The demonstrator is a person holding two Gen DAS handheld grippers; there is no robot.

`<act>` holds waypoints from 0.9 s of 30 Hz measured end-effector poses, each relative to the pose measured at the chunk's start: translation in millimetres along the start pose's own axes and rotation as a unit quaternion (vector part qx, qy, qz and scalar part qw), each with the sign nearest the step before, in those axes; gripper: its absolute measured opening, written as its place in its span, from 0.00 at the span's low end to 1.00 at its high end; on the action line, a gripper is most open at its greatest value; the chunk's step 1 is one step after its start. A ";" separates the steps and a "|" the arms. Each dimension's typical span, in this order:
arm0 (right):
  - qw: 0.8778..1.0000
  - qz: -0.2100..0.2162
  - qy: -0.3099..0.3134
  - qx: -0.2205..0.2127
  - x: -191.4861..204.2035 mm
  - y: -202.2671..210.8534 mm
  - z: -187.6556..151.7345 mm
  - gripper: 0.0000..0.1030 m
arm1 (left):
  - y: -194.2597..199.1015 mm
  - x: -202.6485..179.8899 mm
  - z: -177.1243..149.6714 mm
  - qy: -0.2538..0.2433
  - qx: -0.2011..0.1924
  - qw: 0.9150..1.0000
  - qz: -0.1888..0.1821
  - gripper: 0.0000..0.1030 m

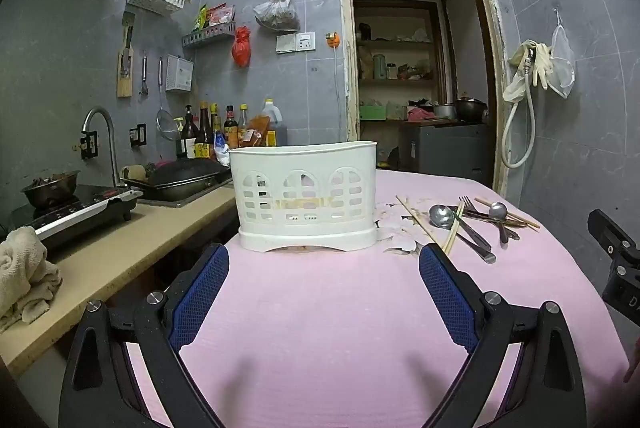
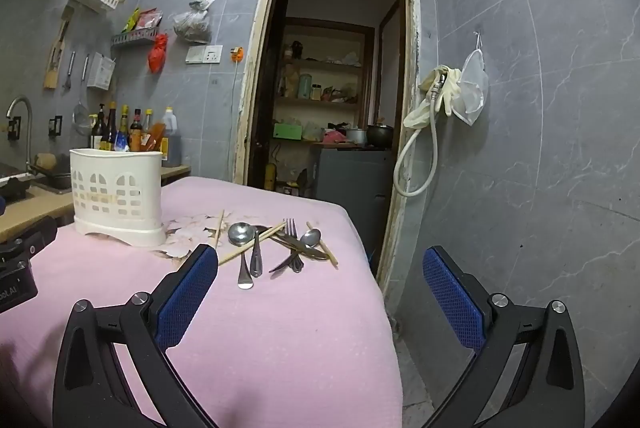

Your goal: Organize utensils

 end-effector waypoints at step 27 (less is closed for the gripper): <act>1.000 0.003 0.003 0.005 3.3 -3.0 -3.4 1.00 | -2.6 2.7 -4.4 -0.001 0.005 1.000 -0.003 0.91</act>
Point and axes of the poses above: each gripper's, at about its wrist camera, not at the fingertips, and y roughly against the way its jaws point, x to its left, z to its top, the point moved 3 cm from there along -y, roughly the way its jaws point, and after that the axes turned 11 degrees about x, right-handed, at the moved point
